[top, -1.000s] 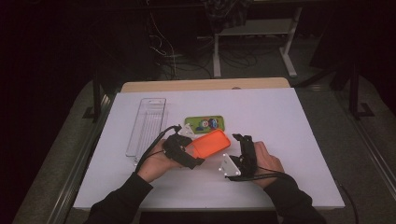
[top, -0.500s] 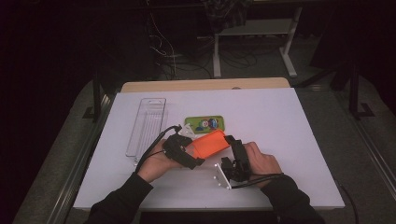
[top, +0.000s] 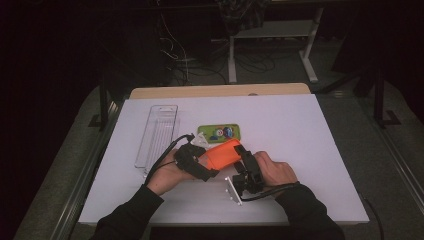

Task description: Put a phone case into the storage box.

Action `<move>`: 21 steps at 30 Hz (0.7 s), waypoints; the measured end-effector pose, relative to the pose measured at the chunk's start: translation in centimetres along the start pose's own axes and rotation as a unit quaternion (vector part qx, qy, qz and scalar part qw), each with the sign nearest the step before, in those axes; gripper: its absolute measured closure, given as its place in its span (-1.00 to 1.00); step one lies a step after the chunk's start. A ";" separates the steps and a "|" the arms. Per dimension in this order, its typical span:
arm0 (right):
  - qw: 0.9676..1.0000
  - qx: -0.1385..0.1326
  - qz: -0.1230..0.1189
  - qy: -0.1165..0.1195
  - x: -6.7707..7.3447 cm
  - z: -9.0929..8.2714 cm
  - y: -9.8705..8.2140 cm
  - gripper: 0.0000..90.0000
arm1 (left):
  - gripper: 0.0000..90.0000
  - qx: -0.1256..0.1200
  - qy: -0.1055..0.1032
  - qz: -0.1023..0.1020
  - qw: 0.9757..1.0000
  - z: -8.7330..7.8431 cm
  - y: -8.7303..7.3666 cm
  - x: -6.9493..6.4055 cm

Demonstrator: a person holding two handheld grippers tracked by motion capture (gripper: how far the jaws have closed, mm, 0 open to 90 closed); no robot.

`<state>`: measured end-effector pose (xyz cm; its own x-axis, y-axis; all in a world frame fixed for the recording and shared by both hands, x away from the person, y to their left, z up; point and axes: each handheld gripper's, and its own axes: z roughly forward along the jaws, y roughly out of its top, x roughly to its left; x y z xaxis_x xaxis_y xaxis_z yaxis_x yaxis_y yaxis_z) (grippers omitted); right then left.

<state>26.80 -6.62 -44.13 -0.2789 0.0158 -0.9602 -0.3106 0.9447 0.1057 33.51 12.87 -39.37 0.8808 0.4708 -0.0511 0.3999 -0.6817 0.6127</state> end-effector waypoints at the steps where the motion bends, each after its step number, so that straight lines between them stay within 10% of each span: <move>1: 1.000 -0.001 -0.003 -0.001 0.1 0.1 0.0 -0.38 | -0.64 0.000 0.000 0.001 1.000 0.0 0.0 0.0; 21: 0.999 -0.003 -0.029 0.014 0.9 0.0 0.5 0.45 | -0.64 0.000 -0.002 0.007 1.000 0.1 0.0 -0.2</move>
<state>26.40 -6.09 -44.92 -0.2852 -0.0488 -0.9572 -0.3321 0.9419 0.0509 33.39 12.71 -39.44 0.8875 0.4585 -0.0466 0.3879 -0.6884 0.6129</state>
